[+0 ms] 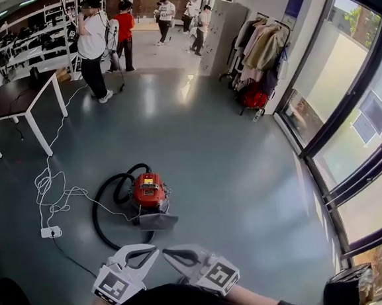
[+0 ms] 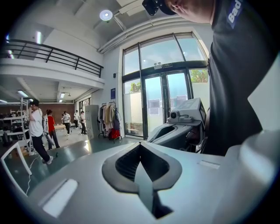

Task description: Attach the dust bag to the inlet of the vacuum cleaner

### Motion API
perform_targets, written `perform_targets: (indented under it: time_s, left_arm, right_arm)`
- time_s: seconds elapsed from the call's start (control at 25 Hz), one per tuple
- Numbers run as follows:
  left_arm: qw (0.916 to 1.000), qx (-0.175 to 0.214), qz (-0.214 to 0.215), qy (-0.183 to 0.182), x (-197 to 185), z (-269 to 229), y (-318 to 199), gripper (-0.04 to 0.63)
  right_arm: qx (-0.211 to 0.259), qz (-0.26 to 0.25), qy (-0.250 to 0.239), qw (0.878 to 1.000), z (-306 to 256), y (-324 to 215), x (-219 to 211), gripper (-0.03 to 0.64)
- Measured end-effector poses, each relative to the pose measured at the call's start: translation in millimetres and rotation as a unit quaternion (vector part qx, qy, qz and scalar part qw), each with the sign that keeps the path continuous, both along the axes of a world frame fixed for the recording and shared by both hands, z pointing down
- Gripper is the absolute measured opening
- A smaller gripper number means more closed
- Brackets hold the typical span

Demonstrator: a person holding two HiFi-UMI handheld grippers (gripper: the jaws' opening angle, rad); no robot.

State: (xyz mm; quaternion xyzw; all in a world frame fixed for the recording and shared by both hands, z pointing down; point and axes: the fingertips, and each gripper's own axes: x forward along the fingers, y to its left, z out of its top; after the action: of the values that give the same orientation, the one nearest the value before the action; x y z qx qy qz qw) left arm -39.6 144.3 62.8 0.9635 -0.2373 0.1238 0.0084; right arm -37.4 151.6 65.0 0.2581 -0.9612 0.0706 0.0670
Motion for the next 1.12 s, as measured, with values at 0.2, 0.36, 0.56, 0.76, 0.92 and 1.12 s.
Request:
perform_targets:
  time_s: [0.2,0.36,0.56,0.76,0.92,1.12]
  left_arm:
    - [0.9999,-0.002,-0.009,-0.004,3,-1,1,0.017]
    - [0.9999,0.0,-0.009,-0.007,3,-1,5,0.017]
    - [0.9999,0.002,-0.005,-0.01,5,-2,7,0.017]
    - [1.0,0.001,-0.001,-0.009,3,-2,11,0.017]
    - [1.0,-0.001,0.001,-0.008,4,0,13,0.017]
    - [1.0,-0.003,0.002,-0.009,-1,1,16,0.017]
  right_arm:
    - [-0.005,-0.007,-0.001,1.0,2,4,6,-0.008]
    - [-0.007,-0.01,0.001,1.0,5,8,5,-0.008]
    - [-0.006,-0.006,-0.001,1.0,6,9,8,-0.008]
    - [-0.009,-0.005,0.0,1.0,7,11,4,-0.008]
    - [-0.007,-0.003,0.004,1.0,9,11,4,-0.008]
    - [-0.011,-0.005,0.005,1.0,13,14,-1,-0.008]
